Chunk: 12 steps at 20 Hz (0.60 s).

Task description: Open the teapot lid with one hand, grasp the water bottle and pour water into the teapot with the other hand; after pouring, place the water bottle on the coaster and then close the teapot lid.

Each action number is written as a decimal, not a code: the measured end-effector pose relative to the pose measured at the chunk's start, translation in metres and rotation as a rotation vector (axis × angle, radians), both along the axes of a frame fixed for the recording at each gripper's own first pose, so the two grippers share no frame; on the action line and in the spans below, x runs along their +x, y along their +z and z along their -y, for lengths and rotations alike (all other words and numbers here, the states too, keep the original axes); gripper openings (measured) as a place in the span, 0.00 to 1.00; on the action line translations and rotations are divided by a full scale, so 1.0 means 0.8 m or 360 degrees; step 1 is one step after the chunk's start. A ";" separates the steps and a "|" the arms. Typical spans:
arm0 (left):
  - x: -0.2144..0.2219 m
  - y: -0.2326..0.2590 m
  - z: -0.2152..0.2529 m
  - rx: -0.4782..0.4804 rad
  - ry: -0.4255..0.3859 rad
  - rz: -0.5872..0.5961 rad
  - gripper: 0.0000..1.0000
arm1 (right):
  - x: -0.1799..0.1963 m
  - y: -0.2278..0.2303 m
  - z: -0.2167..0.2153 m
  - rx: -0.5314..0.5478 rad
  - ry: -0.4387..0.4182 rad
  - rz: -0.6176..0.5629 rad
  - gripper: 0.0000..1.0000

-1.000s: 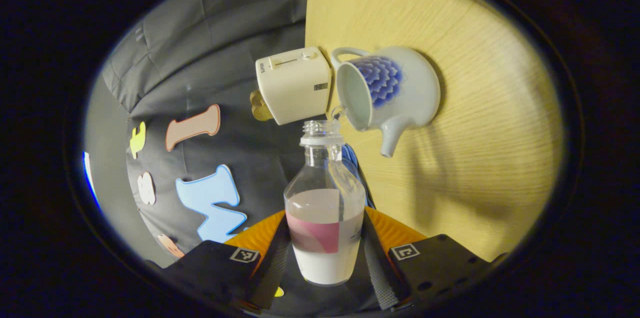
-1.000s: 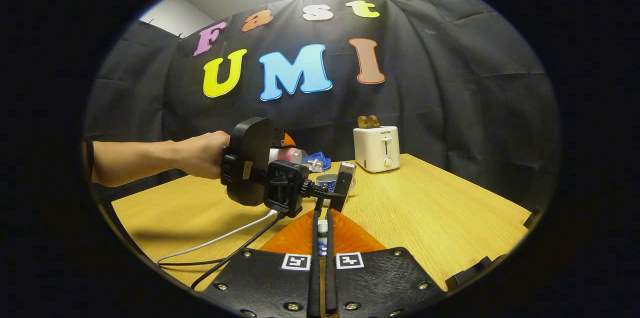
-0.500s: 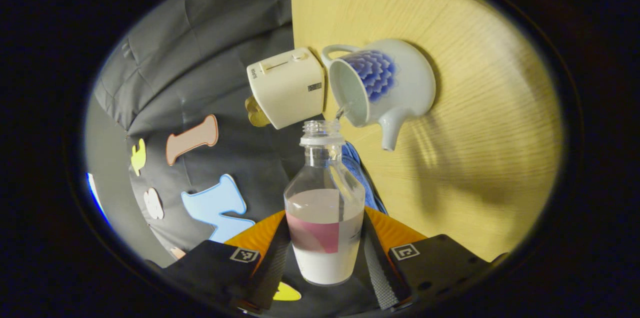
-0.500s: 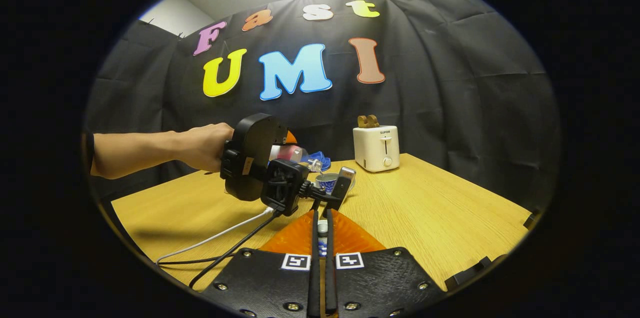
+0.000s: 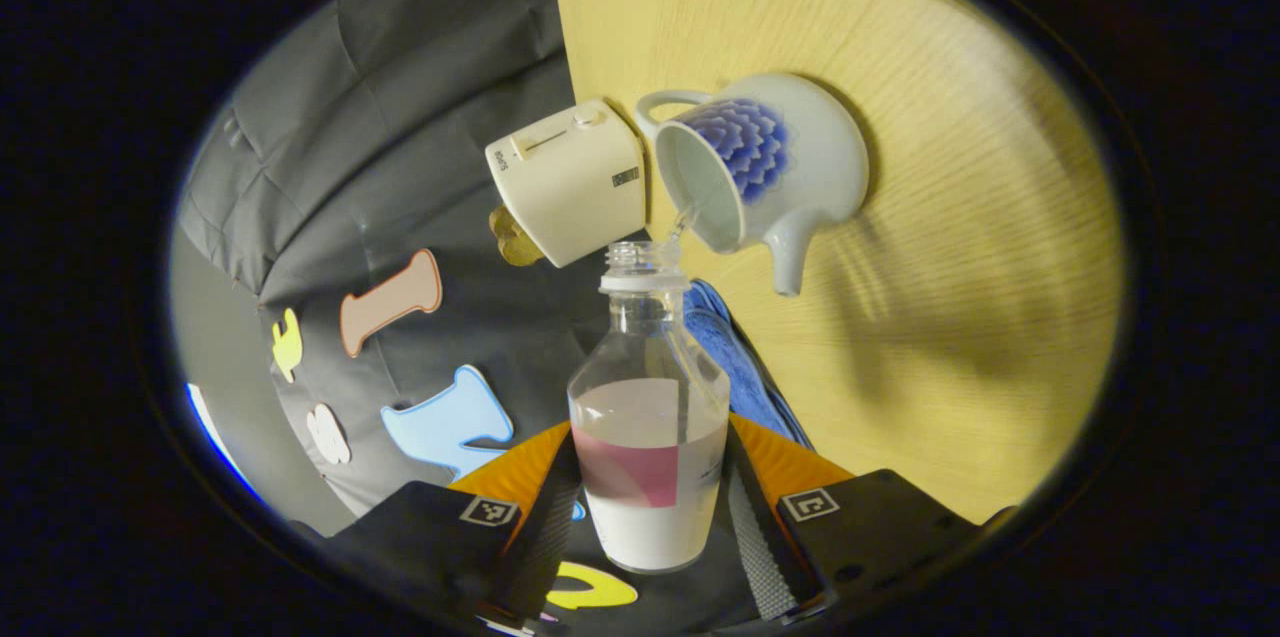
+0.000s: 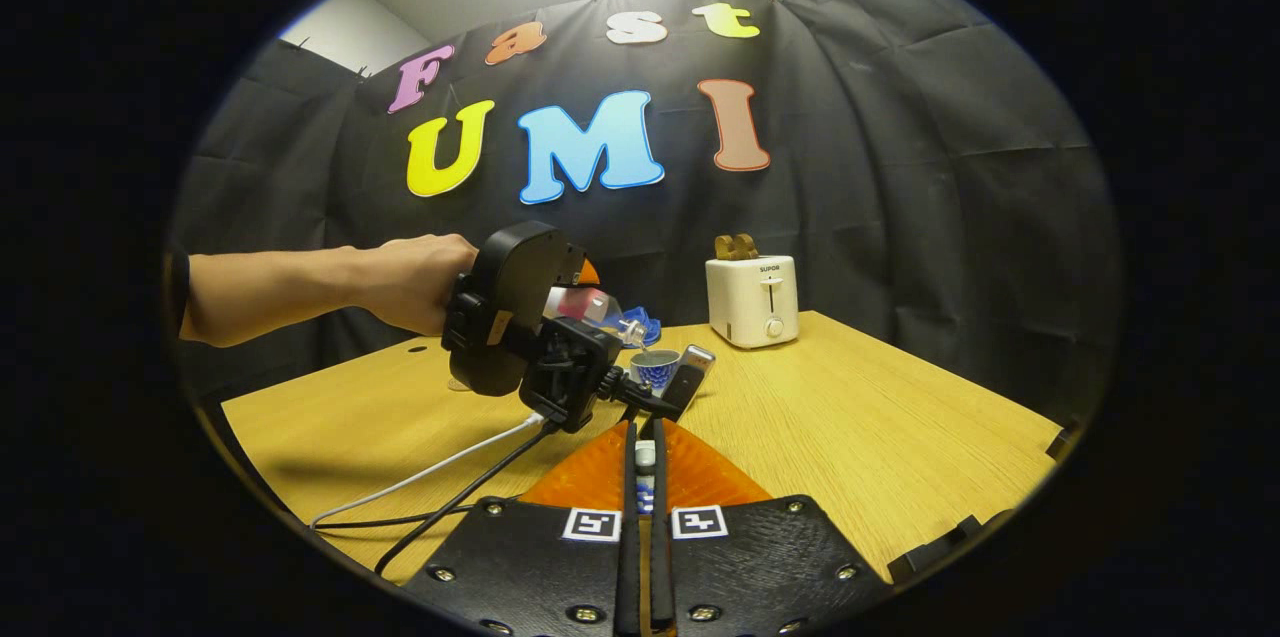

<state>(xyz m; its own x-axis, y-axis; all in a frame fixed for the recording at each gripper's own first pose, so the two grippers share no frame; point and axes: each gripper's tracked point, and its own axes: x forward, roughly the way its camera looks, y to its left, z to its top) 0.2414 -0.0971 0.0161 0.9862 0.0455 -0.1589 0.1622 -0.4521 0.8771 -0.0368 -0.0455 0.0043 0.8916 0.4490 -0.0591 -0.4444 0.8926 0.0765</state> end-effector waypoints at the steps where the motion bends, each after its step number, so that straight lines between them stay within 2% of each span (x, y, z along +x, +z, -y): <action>1: 0.000 0.001 0.000 0.0022 0.0000 0.0000 0.87 | 0.001 0.002 -0.001 -0.0001 0.0001 0.0005 0.04; 12: 0.002 0.009 0.017 0.0192 -0.0054 -0.0016 0.87 | 0.001 0.001 0.006 0.0011 -0.0007 0.0006 0.04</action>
